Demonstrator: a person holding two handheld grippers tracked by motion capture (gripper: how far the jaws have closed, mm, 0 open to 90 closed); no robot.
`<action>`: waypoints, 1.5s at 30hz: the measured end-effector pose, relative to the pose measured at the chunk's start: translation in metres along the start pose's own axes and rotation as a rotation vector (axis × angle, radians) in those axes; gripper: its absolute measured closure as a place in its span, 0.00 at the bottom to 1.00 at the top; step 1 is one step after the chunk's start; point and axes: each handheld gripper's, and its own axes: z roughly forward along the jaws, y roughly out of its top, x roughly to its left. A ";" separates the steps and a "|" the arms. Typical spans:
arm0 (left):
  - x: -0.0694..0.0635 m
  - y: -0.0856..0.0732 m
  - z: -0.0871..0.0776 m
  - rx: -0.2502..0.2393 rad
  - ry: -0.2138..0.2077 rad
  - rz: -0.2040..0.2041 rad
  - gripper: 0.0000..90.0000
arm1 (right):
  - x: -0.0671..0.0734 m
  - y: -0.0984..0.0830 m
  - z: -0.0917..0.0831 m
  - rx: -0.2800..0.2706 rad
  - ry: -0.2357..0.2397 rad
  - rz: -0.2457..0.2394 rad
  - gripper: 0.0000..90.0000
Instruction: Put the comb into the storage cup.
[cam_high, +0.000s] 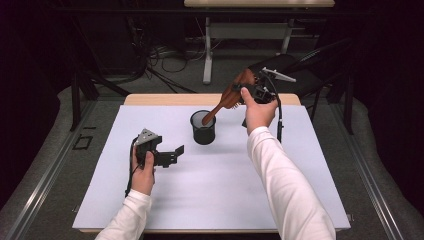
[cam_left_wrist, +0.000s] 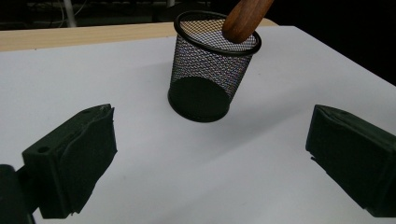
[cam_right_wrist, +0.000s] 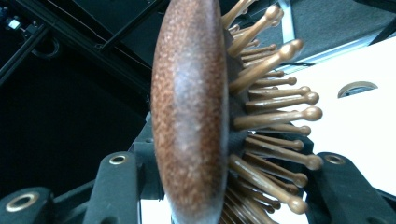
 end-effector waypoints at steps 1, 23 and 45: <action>0.000 0.000 0.000 0.000 0.000 -0.001 0.02 | 0.000 0.000 0.001 -0.004 -0.002 -0.002 0.52; 0.003 0.000 -0.001 -0.008 0.003 -0.010 0.02 | 0.005 -0.009 0.015 -0.016 -0.041 -0.041 0.52; 0.004 0.001 -0.003 -0.013 0.004 -0.015 0.02 | 0.016 -0.028 0.035 0.008 -0.051 -0.114 0.52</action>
